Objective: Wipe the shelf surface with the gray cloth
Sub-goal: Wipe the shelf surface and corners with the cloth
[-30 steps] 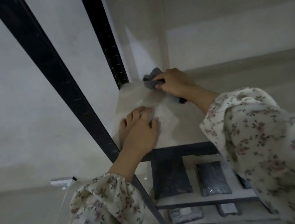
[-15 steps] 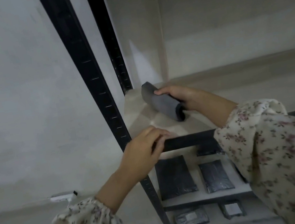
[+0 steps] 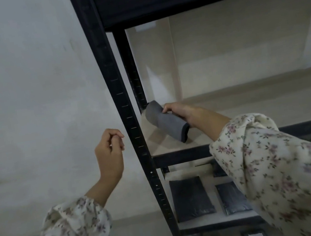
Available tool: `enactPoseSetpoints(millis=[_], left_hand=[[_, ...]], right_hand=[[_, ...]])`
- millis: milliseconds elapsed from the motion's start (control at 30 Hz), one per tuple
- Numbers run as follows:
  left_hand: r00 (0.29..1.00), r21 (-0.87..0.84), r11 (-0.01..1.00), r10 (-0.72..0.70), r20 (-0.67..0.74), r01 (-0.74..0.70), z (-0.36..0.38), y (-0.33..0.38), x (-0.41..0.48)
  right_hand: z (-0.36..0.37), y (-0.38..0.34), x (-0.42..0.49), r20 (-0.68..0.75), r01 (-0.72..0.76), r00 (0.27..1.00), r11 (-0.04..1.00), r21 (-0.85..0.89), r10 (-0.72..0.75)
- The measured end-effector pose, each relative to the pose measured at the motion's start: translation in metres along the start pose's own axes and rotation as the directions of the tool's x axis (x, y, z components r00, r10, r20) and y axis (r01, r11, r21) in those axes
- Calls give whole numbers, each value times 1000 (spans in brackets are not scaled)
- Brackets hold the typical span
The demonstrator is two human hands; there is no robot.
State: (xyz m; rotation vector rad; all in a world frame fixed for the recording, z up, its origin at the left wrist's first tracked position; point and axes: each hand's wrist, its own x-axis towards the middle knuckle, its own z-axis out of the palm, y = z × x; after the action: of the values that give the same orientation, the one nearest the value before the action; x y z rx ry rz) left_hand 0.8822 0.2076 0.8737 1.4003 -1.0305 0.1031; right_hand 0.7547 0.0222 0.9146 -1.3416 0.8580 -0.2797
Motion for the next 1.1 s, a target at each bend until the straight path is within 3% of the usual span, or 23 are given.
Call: enactPoseSetpoints(millis=[100, 167, 267, 367, 500, 600, 700, 800, 867, 967, 1000, 1100], left_hand=[[980, 79, 977, -197, 3, 196, 5, -8, 22], [948, 140, 946, -305, 90, 291, 10, -12, 36], [833, 156, 892, -452, 319, 424, 21, -16, 59], [690, 8, 770, -576, 439, 638, 35, -10, 77], [555, -114, 652, -526, 644, 750, 47, -12, 84], [514, -173, 639, -397, 761, 750, 56, -31, 96], [556, -283, 641, -272, 785, 713, 67, -58, 109], [549, -254, 664, -281, 788, 704, 72, -83, 134], [575, -182, 717, -352, 738, 673, 71, -105, 156], [493, -27, 695, -482, 724, 719, 69, -96, 173], [522, 3, 735, -484, 703, 678, 73, -95, 179], [768, 176, 915, -402, 499, 364, 89, -91, 190]], right_hand=[[8, 0, -3, -33, 29, 999, 1000, 9, -29], [15, 0, -1, -39, 45, 998, 998, 37, -44], [24, -1, 5, -37, 96, 995, 989, 111, -92], [31, -3, 12, -1, 169, 985, 955, 243, -174], [41, -6, 28, 12, 219, 967, 851, 478, -256], [47, -8, 45, -82, 251, 967, 845, 472, -241], [43, -14, 51, -234, 266, 949, 937, 228, -213], [27, -16, 65, -279, 222, 934, 974, -36, -224], [12, -15, 78, -323, 223, 899, 943, -246, -296], [-15, -12, 91, -325, 205, 852, 834, -513, -409], [-25, -8, 94, -329, 170, 840, 786, -594, -431], [-47, 7, 95, -278, 74, 839, 603, -794, -469]])
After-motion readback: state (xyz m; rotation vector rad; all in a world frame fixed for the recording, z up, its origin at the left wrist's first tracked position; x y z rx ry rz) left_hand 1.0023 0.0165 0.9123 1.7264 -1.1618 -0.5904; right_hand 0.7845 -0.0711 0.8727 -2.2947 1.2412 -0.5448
